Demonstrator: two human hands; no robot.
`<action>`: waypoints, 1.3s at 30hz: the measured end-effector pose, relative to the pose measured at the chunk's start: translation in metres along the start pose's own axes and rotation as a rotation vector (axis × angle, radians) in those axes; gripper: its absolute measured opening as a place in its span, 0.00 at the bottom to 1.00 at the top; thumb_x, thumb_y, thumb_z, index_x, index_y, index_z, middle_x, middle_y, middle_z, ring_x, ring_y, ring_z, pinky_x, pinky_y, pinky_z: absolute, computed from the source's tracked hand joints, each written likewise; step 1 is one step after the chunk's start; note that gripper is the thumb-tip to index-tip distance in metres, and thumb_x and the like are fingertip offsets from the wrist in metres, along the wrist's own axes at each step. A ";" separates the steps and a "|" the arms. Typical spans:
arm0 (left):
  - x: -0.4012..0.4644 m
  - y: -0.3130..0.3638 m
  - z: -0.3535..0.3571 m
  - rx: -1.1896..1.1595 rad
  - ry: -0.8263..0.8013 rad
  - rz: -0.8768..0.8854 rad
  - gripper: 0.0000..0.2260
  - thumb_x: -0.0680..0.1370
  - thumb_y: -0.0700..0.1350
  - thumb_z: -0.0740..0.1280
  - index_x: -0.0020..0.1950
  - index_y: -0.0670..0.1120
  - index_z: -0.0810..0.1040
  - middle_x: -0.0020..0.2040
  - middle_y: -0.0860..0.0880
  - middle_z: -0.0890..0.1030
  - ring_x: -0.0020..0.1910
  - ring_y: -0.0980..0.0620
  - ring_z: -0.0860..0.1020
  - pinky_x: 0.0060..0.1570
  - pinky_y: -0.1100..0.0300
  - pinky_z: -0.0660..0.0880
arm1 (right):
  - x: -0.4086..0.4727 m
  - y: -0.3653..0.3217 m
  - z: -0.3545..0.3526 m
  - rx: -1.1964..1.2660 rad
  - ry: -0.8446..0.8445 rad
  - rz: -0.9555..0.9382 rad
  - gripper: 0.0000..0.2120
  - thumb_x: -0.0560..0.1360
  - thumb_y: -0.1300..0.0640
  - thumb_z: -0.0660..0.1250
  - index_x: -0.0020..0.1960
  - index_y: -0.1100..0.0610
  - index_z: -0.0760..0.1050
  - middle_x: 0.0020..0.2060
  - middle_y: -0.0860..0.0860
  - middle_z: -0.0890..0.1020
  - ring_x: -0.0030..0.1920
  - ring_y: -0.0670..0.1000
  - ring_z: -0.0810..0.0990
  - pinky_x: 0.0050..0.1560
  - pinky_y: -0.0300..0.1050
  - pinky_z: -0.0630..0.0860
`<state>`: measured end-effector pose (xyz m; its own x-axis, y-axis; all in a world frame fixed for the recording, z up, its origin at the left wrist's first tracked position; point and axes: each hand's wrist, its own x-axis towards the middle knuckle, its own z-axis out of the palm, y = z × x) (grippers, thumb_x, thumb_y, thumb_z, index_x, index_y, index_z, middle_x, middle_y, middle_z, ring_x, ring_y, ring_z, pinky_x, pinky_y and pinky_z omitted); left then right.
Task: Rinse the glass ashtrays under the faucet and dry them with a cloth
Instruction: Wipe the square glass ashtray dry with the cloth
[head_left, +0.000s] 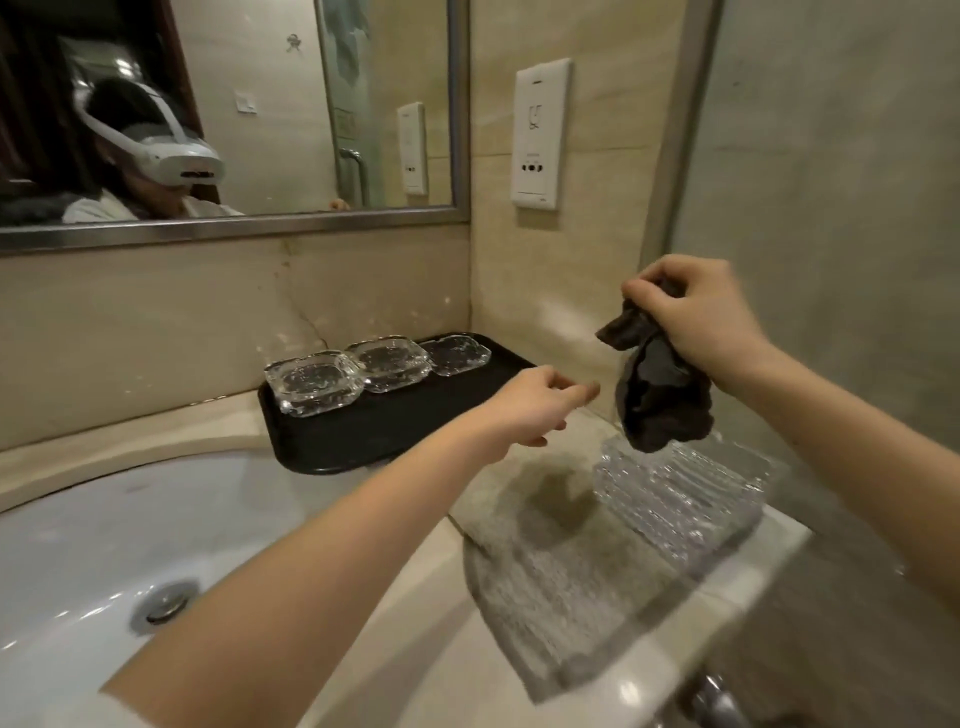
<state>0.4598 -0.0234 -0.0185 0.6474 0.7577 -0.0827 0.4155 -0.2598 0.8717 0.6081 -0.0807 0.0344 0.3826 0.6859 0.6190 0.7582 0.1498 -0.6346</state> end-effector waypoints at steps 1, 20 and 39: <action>-0.001 0.004 0.010 0.031 -0.035 -0.011 0.19 0.79 0.57 0.61 0.64 0.46 0.70 0.58 0.49 0.75 0.53 0.52 0.76 0.47 0.59 0.74 | -0.010 0.001 -0.010 -0.007 0.017 -0.005 0.06 0.74 0.57 0.68 0.39 0.55 0.77 0.32 0.46 0.78 0.36 0.44 0.75 0.41 0.38 0.71; 0.009 0.017 0.050 0.504 0.037 0.012 0.13 0.79 0.48 0.64 0.41 0.38 0.75 0.42 0.42 0.80 0.37 0.47 0.81 0.40 0.57 0.77 | -0.045 0.032 -0.041 -0.018 0.145 0.136 0.05 0.74 0.57 0.68 0.40 0.56 0.78 0.34 0.49 0.78 0.41 0.48 0.75 0.44 0.39 0.67; -0.136 -0.059 -0.093 -0.992 0.280 -0.255 0.13 0.79 0.29 0.49 0.61 0.34 0.65 0.56 0.34 0.76 0.53 0.37 0.77 0.41 0.48 0.79 | -0.051 -0.100 0.084 0.865 -0.107 0.598 0.18 0.71 0.58 0.70 0.56 0.60 0.67 0.41 0.55 0.74 0.34 0.48 0.76 0.28 0.39 0.74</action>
<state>0.2878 -0.0552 -0.0140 0.3918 0.8645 -0.3149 -0.2708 0.4354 0.8585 0.4679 -0.0707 0.0273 0.4892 0.8685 0.0799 -0.1888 0.1949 -0.9625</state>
